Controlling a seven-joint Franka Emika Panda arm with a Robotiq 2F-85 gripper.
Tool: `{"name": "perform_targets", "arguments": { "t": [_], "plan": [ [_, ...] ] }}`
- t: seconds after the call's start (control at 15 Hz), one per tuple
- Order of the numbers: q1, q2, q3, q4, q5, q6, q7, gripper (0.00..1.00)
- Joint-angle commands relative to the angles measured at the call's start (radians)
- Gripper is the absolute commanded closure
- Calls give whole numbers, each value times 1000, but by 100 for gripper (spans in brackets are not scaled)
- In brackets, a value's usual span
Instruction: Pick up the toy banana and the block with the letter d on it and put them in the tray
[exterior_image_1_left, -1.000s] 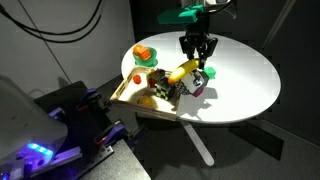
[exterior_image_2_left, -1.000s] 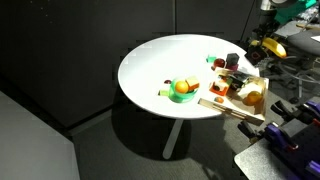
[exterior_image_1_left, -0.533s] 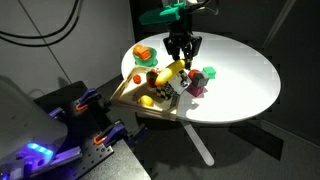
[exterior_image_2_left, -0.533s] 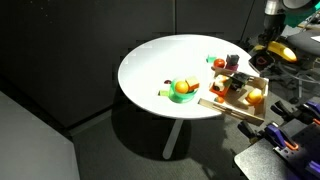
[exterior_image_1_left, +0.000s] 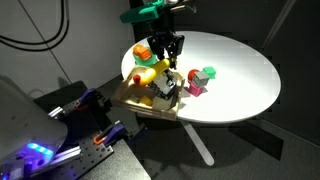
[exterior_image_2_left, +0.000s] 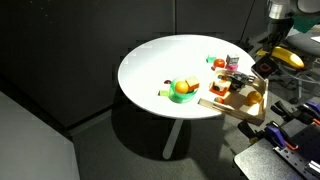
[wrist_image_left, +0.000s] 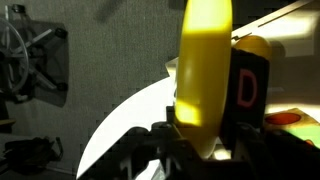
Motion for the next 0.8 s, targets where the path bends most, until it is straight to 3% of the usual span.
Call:
{"name": "perform_targets", "arguments": {
  "t": [0.0,0.73],
  "plan": [
    [4,-62,29,-64,15,31,-18,82],
    [35,-56,71,-82,99,43,-37,82]
  ]
}}
